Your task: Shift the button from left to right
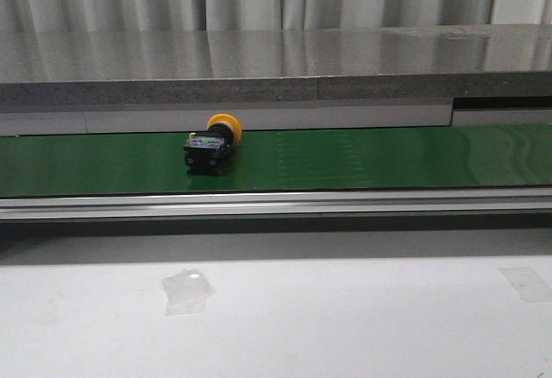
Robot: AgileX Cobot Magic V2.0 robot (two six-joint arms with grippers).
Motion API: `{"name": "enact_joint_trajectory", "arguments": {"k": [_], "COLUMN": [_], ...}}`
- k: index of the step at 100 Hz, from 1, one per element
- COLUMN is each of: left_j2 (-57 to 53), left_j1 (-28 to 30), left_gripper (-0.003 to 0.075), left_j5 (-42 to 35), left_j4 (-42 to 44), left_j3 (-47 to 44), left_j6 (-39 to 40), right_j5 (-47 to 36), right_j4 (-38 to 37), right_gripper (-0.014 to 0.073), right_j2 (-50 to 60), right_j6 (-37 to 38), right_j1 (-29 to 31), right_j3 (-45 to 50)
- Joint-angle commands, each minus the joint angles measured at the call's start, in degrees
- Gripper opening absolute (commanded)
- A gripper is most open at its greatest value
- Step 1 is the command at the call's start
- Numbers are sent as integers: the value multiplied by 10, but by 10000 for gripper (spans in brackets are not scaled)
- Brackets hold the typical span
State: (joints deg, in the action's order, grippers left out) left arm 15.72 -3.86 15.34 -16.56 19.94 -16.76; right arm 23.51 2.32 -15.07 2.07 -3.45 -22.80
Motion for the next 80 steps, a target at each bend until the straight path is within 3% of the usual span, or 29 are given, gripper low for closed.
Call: {"name": "enact_joint_trajectory", "arguments": {"k": [1, 21, 59, 69, 80], "left_j2": [4, 4, 4, 4, 4], "left_j1": [-6, -6, -6, -6, -6], "left_gripper": [-20, -20, -20, -20, -20], "left_j5": [-42, -42, -42, -42, -42], "left_j4": [-8, -8, -8, -8, -8], "left_j3": [14, 14, 14, 14, 14], "left_j6": [1, 1, 1, 1, 1], "right_j5": [38, 158, 123, 135, 137], "right_j4": [17, 27, 83, 84, 85], "right_gripper": [-68, -68, -60, 23, 232], "right_j2": [-71, -209, -334, -346, -349], "right_j6": [-1, -1, -1, -1, -1], "right_j1": [1, 1, 1, 1, 1], "right_j3": [-77, -191, -218, -218, -218]}}
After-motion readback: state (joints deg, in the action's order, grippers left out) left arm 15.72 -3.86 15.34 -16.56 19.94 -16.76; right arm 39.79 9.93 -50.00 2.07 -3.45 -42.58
